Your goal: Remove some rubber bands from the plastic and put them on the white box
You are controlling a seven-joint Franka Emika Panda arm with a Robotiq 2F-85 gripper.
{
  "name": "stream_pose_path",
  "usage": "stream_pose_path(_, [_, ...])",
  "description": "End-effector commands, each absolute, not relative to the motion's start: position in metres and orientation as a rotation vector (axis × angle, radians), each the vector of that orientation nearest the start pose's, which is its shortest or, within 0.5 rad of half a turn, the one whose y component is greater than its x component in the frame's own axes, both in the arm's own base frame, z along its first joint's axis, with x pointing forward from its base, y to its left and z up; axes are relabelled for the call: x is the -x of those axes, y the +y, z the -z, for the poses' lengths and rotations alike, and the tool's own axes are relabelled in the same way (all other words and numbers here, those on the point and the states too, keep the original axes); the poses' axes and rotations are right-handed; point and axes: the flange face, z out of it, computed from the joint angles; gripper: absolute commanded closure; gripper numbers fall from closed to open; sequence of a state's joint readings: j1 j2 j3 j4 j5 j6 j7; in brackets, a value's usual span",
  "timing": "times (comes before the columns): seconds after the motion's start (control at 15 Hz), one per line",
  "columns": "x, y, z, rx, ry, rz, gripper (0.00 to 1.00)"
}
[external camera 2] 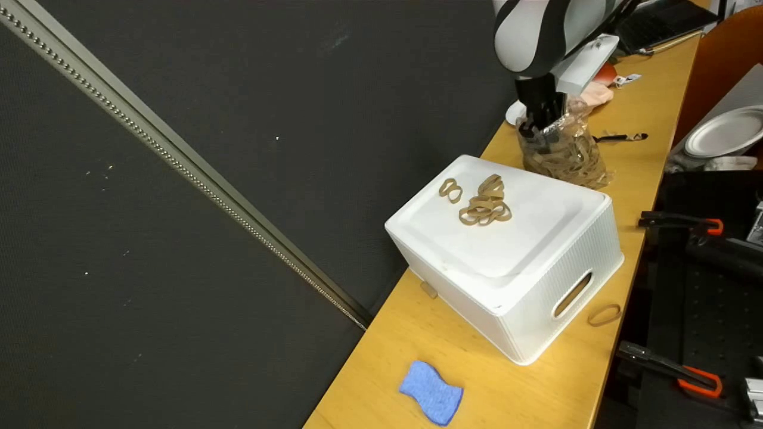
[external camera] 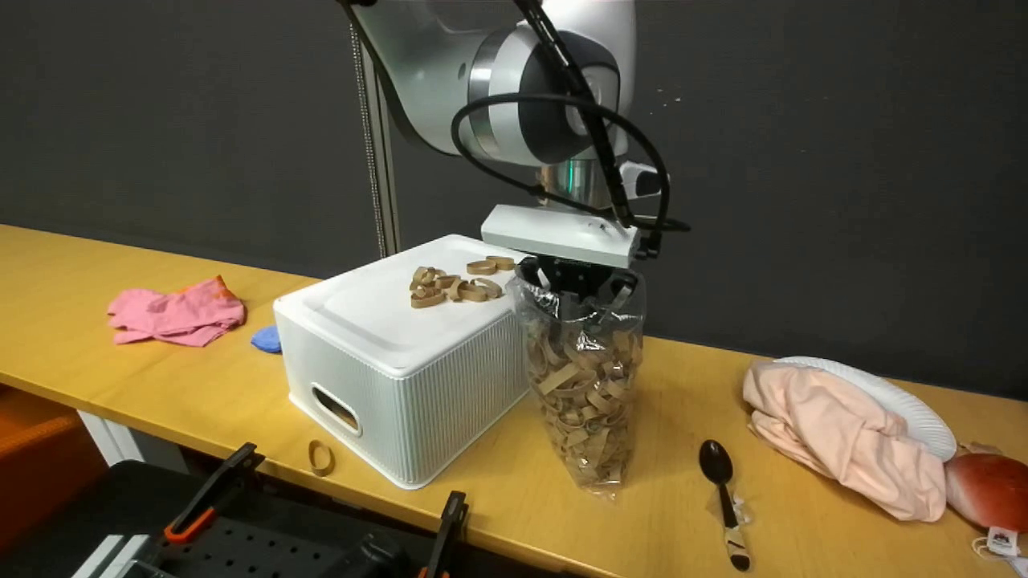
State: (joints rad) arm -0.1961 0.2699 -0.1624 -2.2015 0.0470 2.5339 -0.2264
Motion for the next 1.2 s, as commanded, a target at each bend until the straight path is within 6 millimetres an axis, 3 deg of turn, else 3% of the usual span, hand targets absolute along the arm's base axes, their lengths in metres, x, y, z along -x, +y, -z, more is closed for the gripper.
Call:
stream_pose_path(0.0, [-0.517, -0.198, -0.284, 3.175, 0.259, 0.121, 0.42])
stream_pose_path(0.13, [-0.516, -0.198, -0.283, 3.175, 0.261, 0.118, 0.36])
stream_pose_path(0.4, [-0.511, -0.194, -0.272, 3.171, 0.258, 0.09, 0.44])
stream_pose_path(0.67, [-0.501, -0.192, -0.258, 3.164, 0.26, 0.05, 0.43])
stream_pose_path(1.13, [-0.488, -0.208, -0.251, 3.224, 0.302, -0.012, 0.41])
